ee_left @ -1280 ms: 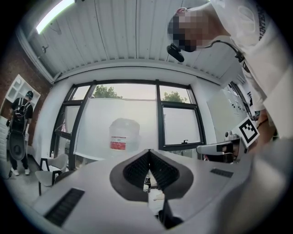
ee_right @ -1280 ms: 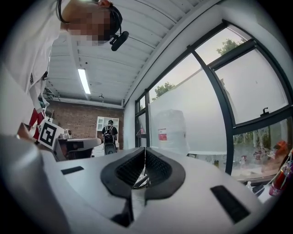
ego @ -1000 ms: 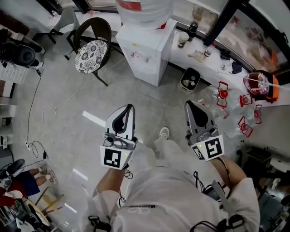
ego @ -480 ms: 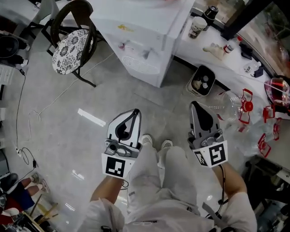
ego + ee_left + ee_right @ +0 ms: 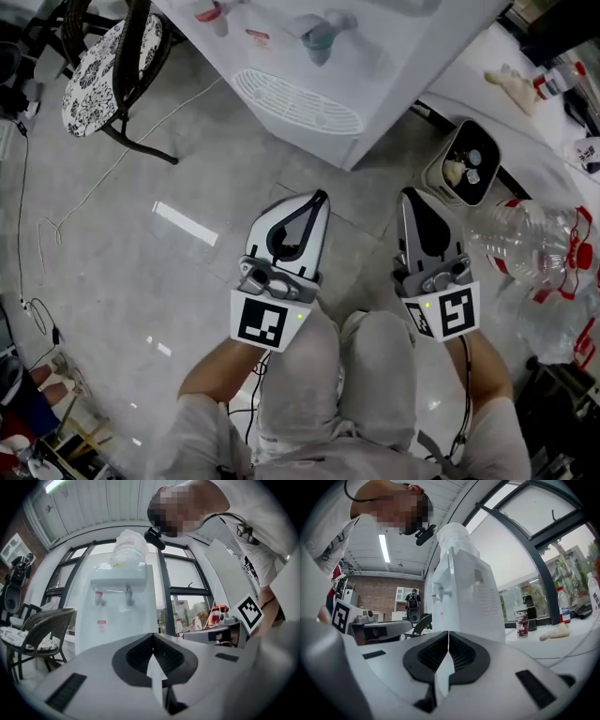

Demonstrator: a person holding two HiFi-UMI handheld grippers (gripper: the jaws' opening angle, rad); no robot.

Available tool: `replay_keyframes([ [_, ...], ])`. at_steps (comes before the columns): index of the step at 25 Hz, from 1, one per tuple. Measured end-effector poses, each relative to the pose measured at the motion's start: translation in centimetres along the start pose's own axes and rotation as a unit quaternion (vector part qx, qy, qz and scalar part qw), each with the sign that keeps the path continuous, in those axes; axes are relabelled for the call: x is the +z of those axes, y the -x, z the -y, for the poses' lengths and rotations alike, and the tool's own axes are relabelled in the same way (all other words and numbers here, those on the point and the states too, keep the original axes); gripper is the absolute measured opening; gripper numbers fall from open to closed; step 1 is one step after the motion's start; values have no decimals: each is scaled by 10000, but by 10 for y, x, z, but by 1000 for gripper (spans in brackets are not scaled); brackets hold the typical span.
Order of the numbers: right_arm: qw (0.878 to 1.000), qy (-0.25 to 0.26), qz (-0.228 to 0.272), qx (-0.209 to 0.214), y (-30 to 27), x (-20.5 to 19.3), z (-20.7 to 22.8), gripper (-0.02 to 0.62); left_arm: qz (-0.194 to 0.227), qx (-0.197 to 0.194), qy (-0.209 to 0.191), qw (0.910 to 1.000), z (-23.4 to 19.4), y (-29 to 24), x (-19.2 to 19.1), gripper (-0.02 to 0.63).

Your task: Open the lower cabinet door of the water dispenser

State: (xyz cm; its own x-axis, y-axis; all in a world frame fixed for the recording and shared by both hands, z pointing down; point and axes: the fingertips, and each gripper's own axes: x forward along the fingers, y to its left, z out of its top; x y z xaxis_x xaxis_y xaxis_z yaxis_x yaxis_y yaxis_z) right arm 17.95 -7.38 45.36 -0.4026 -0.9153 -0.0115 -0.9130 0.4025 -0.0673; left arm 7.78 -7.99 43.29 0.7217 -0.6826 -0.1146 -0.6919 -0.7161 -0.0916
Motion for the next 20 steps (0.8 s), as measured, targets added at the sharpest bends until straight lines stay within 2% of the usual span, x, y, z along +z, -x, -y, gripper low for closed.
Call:
replay_keyframes([
  [6,9996,11,206,182,-30,-57,1,17,-119,33,3,9999,-10,-20,-69,0],
  [14,9996,-215,195,62,-42,-109,17,17,-169,-36,-44,9998,-8,-34,-123,0],
  [20,9998,-103,115,105,-51,-143,24,17,-179,-191,-73,9996,-3,-38,-151,0],
])
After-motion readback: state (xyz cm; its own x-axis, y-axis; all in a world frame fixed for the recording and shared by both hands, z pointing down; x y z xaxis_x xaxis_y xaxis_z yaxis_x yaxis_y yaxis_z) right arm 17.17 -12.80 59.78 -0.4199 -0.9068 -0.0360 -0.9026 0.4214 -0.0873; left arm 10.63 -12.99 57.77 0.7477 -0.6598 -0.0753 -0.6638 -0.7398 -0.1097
